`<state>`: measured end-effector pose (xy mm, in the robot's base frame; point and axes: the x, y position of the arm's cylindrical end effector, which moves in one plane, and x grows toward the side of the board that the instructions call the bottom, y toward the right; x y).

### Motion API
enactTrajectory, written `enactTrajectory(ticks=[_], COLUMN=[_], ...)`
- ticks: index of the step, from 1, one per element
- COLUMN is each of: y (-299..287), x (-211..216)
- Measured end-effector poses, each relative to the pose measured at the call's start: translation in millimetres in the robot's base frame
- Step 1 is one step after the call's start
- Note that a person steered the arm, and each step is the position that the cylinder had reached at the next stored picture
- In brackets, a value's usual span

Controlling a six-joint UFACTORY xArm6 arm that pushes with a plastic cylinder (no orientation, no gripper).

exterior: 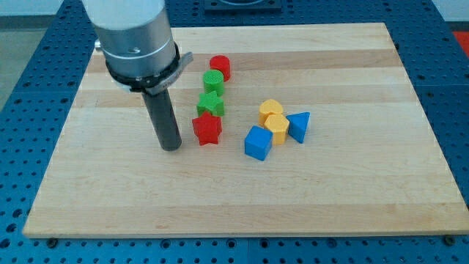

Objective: Move green star and red star left to yellow blocks

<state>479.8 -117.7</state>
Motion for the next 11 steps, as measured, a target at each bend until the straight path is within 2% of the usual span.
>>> enactTrajectory(ticks=[5, 8, 11], y=[54, 61, 76], x=[-31, -44, -37])
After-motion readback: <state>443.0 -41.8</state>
